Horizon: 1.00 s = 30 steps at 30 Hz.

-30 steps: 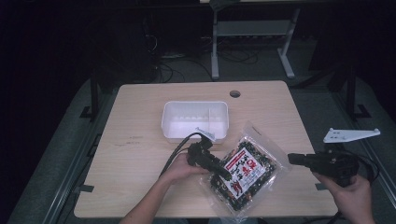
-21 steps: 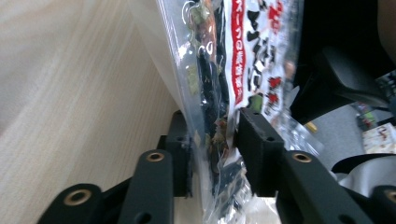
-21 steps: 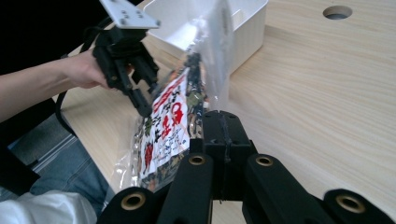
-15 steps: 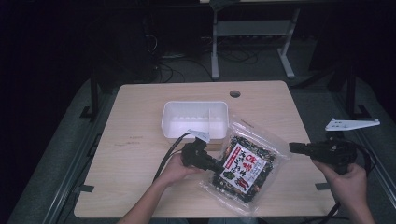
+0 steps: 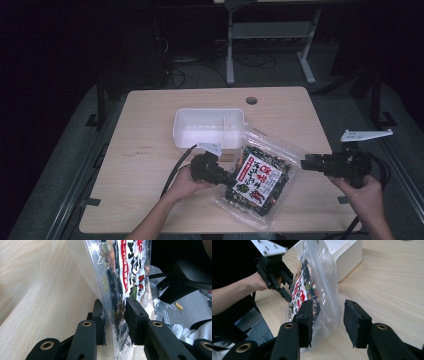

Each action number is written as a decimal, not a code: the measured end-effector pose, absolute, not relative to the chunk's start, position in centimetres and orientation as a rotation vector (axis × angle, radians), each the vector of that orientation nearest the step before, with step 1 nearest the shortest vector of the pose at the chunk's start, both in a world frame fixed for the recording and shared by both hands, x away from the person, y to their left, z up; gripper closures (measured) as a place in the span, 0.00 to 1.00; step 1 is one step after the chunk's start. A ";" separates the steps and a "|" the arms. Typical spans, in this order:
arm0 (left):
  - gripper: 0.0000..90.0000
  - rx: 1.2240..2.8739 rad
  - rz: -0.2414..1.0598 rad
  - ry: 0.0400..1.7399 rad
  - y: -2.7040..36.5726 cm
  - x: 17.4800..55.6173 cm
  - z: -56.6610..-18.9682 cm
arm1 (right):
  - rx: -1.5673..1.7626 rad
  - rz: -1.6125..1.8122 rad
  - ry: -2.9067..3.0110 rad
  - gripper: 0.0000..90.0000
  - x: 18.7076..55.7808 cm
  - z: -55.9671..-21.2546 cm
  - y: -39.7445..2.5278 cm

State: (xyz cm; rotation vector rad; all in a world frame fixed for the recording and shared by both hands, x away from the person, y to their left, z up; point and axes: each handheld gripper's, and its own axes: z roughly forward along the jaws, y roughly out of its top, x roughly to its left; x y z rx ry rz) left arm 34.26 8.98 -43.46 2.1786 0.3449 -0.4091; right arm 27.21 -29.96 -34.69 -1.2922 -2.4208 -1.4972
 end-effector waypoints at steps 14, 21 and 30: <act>0.78 2.181 -0.395 0.318 9.1 33.9 -43.0 | -1.167 -1.475 -2.357 0.71 28.4 -37.4 -27.3; 0.78 2.190 -0.380 0.305 9.3 33.7 -42.8 | -1.114 -1.448 -2.387 0.83 28.9 -37.4 -26.3; 0.70 2.195 -0.301 0.314 10.0 33.4 -42.1 | -1.036 -1.454 -2.395 0.86 28.8 -36.0 -26.0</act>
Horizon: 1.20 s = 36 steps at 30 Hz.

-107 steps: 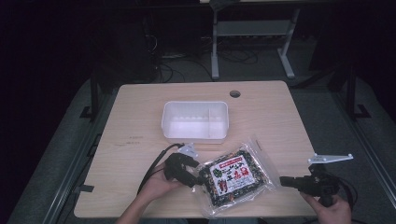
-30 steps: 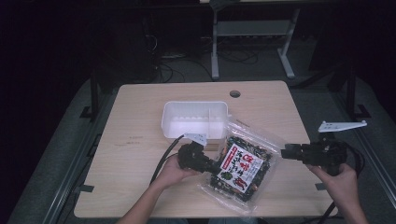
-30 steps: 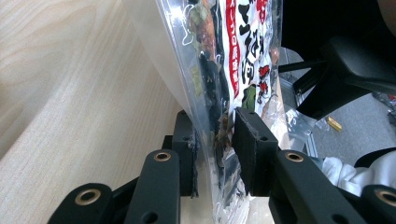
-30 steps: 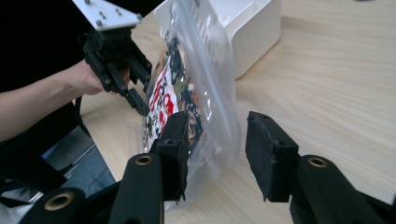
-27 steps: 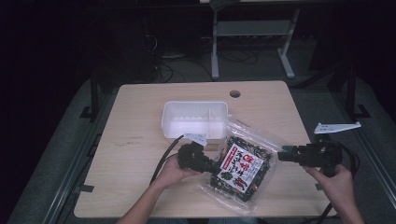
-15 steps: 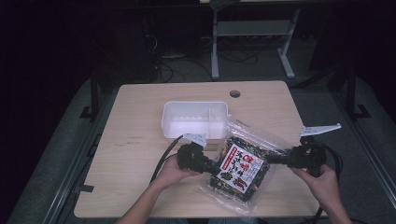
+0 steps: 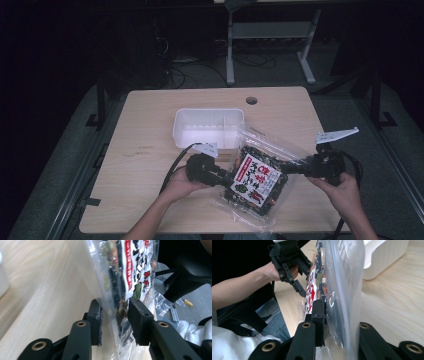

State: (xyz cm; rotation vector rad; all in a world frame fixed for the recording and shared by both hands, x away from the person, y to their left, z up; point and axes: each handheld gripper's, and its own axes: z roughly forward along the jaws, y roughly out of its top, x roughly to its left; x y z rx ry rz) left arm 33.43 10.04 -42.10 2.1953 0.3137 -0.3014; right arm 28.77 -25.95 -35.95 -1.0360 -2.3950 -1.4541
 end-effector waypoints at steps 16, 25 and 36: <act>0.62 2.223 -0.185 0.330 12.2 32.0 -40.8 | -1.099 -1.500 -2.493 0.87 28.1 -32.5 -27.5; 0.56 2.254 -0.122 0.369 13.8 30.9 -40.9 | -1.125 -1.510 -2.519 0.87 28.4 -31.3 -27.9; 0.47 2.285 -0.064 0.420 15.9 29.7 -41.6 | -1.140 -1.520 -2.547 0.87 29.5 -29.8 -27.4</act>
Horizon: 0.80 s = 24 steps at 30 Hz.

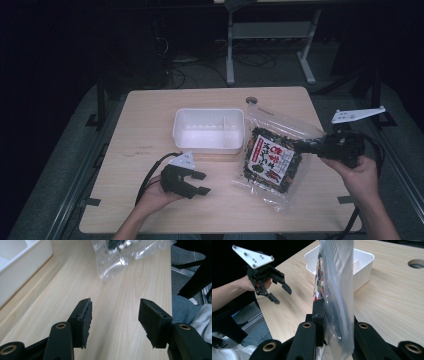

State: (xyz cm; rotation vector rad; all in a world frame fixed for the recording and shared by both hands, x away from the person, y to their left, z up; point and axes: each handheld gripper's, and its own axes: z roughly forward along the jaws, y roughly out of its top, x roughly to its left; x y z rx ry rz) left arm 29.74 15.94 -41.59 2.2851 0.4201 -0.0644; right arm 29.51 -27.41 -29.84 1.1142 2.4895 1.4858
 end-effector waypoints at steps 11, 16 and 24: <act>0.44 2.303 -0.039 0.451 18.1 28.6 -42.5 | 1.073 1.487 2.472 0.87 30.6 -27.8 -26.3; 0.43 2.299 -0.031 0.465 19.1 28.3 -42.6 | 1.062 1.484 2.474 0.87 31.1 -27.2 -25.7; 0.42 2.292 -0.010 0.497 20.7 27.8 -42.8 | 1.030 1.476 2.484 0.87 32.3 -26.1 -24.3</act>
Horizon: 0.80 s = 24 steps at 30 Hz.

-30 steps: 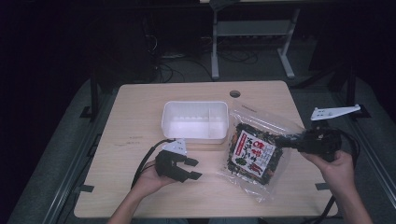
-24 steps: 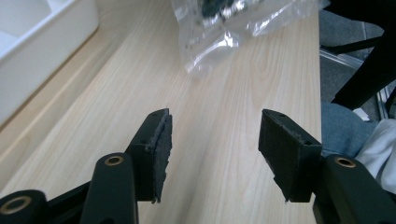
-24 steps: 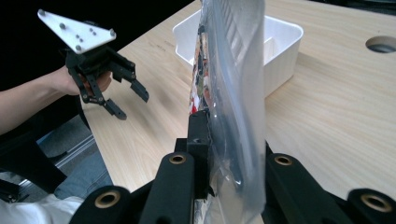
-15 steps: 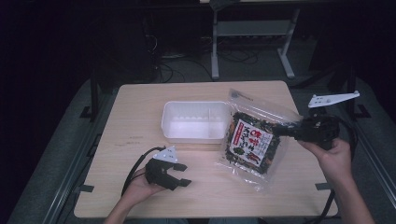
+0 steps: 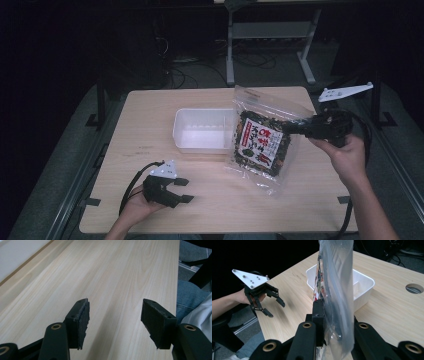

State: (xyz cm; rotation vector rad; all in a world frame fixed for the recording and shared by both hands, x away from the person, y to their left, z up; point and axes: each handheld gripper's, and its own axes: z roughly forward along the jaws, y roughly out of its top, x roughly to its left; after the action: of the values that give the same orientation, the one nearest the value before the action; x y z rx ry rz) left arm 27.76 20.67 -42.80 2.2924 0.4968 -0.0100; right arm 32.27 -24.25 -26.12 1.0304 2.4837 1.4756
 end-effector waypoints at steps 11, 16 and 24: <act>0.40 2.275 0.001 0.527 21.9 27.6 -43.0 | 0.941 1.456 2.472 0.87 34.8 -24.1 -20.9; 0.40 2.291 -0.017 0.521 21.7 27.5 -43.4 | 0.911 1.442 2.467 0.87 35.6 -23.7 -19.7; 0.39 2.295 0.005 0.530 21.9 27.4 -43.4 | 0.893 1.473 2.460 0.87 37.4 -23.4 -18.0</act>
State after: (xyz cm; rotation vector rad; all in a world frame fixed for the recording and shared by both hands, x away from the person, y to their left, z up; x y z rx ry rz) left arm 27.40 21.90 -43.39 2.2950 0.5301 0.0047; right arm 37.41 -17.98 -23.38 0.8929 2.4600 1.4735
